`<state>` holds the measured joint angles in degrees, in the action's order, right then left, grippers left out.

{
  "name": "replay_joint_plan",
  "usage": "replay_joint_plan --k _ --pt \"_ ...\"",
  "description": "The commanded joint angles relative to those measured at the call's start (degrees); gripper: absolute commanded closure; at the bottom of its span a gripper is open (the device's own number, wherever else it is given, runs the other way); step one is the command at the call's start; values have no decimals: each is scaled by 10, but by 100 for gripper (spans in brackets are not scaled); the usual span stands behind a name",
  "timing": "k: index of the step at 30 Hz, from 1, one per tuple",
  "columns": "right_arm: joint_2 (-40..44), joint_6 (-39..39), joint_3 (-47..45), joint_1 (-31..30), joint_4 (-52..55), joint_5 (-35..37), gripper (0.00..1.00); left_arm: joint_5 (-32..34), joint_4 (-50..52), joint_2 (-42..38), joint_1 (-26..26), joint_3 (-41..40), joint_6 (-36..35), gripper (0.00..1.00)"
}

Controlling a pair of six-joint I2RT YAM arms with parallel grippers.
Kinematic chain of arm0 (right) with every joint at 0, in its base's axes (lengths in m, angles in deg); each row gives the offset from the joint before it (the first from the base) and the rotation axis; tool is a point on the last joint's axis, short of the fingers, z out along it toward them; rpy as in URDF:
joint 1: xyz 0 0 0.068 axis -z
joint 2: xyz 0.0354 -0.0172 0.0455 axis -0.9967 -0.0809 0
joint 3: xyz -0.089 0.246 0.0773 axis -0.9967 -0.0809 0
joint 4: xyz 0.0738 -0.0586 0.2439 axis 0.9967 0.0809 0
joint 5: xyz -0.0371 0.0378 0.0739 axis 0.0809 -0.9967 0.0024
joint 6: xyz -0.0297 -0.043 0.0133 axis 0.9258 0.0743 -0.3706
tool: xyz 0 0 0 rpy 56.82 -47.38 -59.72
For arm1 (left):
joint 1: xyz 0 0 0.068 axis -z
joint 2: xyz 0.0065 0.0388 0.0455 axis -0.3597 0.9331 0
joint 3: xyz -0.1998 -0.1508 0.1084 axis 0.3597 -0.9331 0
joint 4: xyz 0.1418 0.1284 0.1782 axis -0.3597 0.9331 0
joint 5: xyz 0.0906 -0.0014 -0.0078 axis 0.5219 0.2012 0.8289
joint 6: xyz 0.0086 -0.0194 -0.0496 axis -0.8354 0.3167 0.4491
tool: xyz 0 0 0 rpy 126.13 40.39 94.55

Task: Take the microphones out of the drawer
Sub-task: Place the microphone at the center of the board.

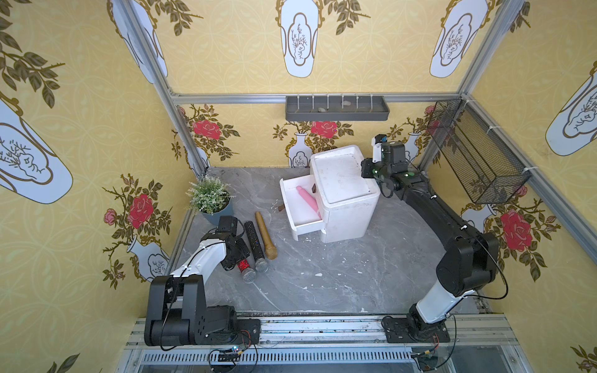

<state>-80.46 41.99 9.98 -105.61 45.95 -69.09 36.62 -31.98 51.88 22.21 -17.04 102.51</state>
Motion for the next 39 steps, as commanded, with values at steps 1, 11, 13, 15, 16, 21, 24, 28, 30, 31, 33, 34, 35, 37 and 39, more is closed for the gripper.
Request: replay_joint_plan --k 1,11,13,15,16,21,24,28,30,31,33,34,35,37,39 --pt "-11 -16 -14 0 134 26 99 3 -9 5 -1 -3 -3 63" --pt "-9 -16 -14 0 134 26 99 8 -1 6 -1 2 -2 49" --pt "-8 -16 -15 0 134 27 99 10 1 7 -1 2 -2 47" --pt "-8 -16 -15 0 133 27 99 10 2 7 -1 3 -2 46" --pt "-7 -16 -15 0 133 27 99 10 4 7 0 4 -2 45" --pt "-4 -15 -15 0 133 29 99 7 30 -8 0 19 -2 42" --pt "-5 -15 -15 1 133 30 99 7 60 -40 -1 35 -2 41" --pt "-6 -15 -15 1 130 29 99 -6 95 -89 0 70 9 40" --pt "-6 -16 -15 1 129 28 99 -24 99 -106 0 87 18 40" --pt "-6 -17 -14 1 127 26 99 -37 99 -113 0 96 39 39" --pt "-8 -17 -13 0 126 25 99 -62 90 -122 2 110 60 38" --pt "-8 -17 -13 0 127 23 99 -76 82 -126 5 117 74 38" --pt "-7 -18 -13 0 127 23 99 -88 70 -128 11 124 88 38" --pt "-8 -18 -12 0 127 22 99 -100 50 -127 30 140 111 38" --pt "-6 -18 -12 0 127 23 99 -100 29 -119 59 162 132 38"
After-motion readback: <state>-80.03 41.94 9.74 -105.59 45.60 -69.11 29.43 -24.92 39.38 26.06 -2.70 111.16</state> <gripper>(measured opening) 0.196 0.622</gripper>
